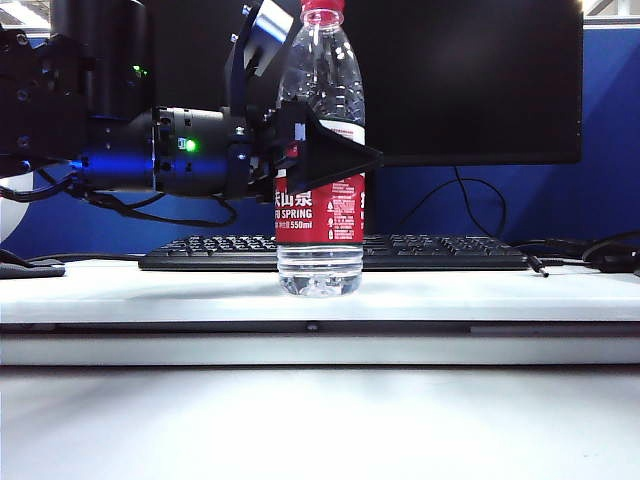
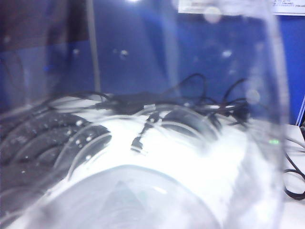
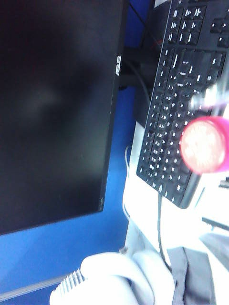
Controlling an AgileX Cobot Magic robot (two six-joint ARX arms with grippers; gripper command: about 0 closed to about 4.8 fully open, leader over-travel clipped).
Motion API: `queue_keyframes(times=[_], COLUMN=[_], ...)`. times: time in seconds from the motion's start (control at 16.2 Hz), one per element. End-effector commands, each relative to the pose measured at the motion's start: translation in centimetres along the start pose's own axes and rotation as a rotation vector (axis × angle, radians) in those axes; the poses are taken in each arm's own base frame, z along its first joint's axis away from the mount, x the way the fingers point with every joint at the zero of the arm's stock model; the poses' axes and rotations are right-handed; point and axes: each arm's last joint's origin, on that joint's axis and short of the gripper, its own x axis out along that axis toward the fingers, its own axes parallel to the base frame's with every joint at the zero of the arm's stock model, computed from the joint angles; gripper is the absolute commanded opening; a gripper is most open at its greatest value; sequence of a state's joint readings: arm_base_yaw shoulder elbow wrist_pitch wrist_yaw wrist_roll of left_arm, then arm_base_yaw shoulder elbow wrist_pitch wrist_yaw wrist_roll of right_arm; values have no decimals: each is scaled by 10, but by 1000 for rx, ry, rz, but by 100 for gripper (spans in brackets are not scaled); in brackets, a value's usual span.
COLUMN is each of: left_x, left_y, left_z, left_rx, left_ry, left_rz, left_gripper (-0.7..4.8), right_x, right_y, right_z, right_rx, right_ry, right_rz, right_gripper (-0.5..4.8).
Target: Unscrew the cap from the plastic bottle on the table.
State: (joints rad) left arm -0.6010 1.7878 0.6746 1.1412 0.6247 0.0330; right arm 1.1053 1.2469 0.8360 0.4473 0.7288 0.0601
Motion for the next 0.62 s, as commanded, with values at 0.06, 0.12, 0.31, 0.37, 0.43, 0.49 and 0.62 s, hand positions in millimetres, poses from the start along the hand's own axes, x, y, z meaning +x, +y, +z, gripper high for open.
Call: queue_keyframes(times=[0.06,0.12,0.31,0.37,0.43,0.49,0.62], left_x=[1,1,1,1,1,1,1], left_y=[-2,-3,-3,-3,-3,-3,-3], left_z=[-4,-4,-4,-4,-4,-4,-4], left_rx=[-25,-25,-24,-25,-25,-24,-25], left_ry=[25,25,24,24,24,24,24], left_rz=[-15,-15,-15,-16,-16,-15,-15], left_gripper=[268,268,268,268,268,268,268], right_x=[5,7,11,13,14,14,15], right_y=[-2,-4,-6,-6,-6,-6,-5], right_z=[0,0,-3,-5,-6,-6,-8], right_rx=[28,27,19,21,19,17,14], right_ry=[-13,-11,-1,4,7,9,14], right_rz=[-1,-5,-8,4,2,2,2], right_gripper=[326,323,295,291,289,261,248])
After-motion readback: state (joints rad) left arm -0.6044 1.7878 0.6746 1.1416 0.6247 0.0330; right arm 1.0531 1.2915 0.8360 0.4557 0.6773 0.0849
